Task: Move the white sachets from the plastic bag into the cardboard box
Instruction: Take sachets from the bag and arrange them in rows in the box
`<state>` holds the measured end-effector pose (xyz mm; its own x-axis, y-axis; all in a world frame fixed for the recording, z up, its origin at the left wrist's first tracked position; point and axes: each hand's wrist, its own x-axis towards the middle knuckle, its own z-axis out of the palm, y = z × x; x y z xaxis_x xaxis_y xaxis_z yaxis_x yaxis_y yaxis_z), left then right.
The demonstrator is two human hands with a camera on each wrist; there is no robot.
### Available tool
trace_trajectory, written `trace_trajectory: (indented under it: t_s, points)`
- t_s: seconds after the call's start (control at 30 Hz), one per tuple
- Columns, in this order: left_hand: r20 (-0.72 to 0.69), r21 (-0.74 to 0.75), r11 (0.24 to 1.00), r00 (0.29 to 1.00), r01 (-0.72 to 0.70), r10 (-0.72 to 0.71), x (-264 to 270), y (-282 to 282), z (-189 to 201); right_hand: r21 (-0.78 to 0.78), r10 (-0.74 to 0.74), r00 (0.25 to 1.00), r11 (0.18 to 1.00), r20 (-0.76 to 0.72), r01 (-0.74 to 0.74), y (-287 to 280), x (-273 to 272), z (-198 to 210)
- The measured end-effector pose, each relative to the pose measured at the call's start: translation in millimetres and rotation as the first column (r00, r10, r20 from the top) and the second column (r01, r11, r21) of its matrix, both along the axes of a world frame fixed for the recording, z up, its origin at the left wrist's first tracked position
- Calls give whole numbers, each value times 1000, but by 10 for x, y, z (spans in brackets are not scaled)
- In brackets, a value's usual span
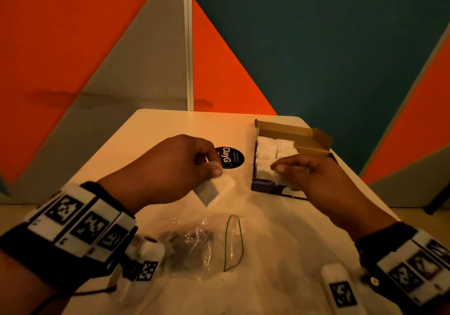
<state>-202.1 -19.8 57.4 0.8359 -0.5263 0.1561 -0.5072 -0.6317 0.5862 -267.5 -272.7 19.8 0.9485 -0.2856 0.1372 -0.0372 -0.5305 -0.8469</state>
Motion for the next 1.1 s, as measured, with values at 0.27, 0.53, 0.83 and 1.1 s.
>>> trace_trajectory:
  t_s: [0.27,0.53,0.83,1.1]
  points:
    - [42,-5,998,998,55,-55,-43,-181,-86,-172,287,958,944,2,-282,460,37,55]
    - [43,-6,999,998,46,-46,-26,-132,-169,-240,235,968,938,-86,-250,412,53,38]
    - [-74,-105,994,997,29,-37,-23,-110,-220,-66,313,948,946,-50,-316,441,91,18]
    - [-82,-202,979,996,9,-26,-36,-113,-255,-83,316,944,942,-91,-324,447,97,-18]
